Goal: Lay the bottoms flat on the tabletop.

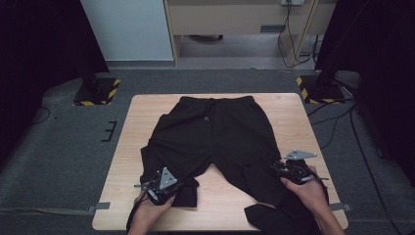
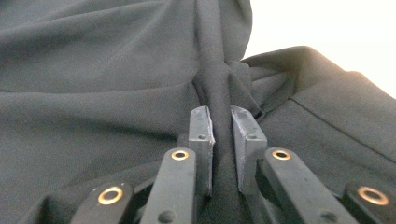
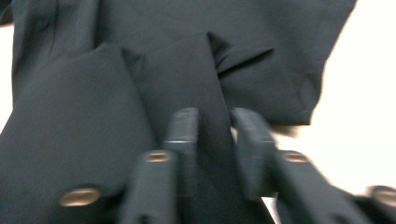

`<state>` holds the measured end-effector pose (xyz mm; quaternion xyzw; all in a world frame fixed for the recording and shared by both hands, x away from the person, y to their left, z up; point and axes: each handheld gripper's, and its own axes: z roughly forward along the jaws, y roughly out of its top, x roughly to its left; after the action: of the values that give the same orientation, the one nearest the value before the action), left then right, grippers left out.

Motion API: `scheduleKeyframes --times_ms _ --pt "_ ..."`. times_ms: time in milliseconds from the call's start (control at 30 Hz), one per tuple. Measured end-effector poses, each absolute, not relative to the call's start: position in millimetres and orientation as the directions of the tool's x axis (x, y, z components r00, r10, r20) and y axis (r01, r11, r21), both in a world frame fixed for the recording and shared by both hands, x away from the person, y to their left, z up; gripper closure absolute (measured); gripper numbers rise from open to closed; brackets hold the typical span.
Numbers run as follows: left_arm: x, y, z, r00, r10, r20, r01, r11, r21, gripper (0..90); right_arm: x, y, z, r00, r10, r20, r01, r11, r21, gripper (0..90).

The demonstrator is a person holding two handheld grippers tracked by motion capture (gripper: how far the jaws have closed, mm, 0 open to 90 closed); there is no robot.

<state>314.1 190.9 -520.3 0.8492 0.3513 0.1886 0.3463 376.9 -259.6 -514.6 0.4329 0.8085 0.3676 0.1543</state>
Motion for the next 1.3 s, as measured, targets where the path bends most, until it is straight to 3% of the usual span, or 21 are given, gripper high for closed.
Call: scheduleKeyframes --times_ms 33,100,500,833,933,1000,1133,1300 --pt "313.9 190.9 -520.0 0.682 0.727 0.078 0.465 -0.514 0.721 80.0 375.2 -259.5 -514.5 -0.584 0.809 0.065 0.588 0.366 0.721 85.1" --pt "313.9 190.6 -520.0 0.684 0.725 0.079 0.464 -0.517 0.719 80.0 370.3 -261.0 -513.2 -0.583 0.810 0.065 0.588 0.366 0.721 89.4" --pt "314.1 188.8 -518.9 0.688 0.722 0.075 0.461 -0.515 0.723 80.0 326.4 -292.3 -510.5 -0.556 0.826 0.091 0.612 0.332 0.718 89.8" --pt "312.0 190.4 -516.9 0.690 0.721 0.067 0.466 -0.512 0.721 81.0 304.9 -291.2 -509.7 -0.576 0.804 0.144 0.634 0.329 0.699 88.5" --pt "309.1 192.7 -515.3 0.693 0.718 0.059 0.470 -0.512 0.719 82.2 309.4 -289.7 -505.8 -0.581 0.803 0.135 0.618 0.328 0.714 78.5" --pt "308.0 192.3 -514.6 0.696 0.716 0.060 0.471 -0.518 0.714 82.6 318.7 -289.7 -500.1 -0.576 0.807 0.129 0.604 0.315 0.732 66.7" --pt "306.6 192.3 -514.7 0.702 0.709 0.061 0.472 -0.527 0.707 82.6 357.1 -287.6 -482.6 -0.543 0.829 0.133 0.583 0.258 0.770 48.9" --pt "307.0 192.6 -515.8 0.698 0.715 0.041 0.480 -0.510 0.713 82.5 396.7 -286.5 -482.8 -0.498 0.861 0.106 0.591 0.247 0.768 46.7"
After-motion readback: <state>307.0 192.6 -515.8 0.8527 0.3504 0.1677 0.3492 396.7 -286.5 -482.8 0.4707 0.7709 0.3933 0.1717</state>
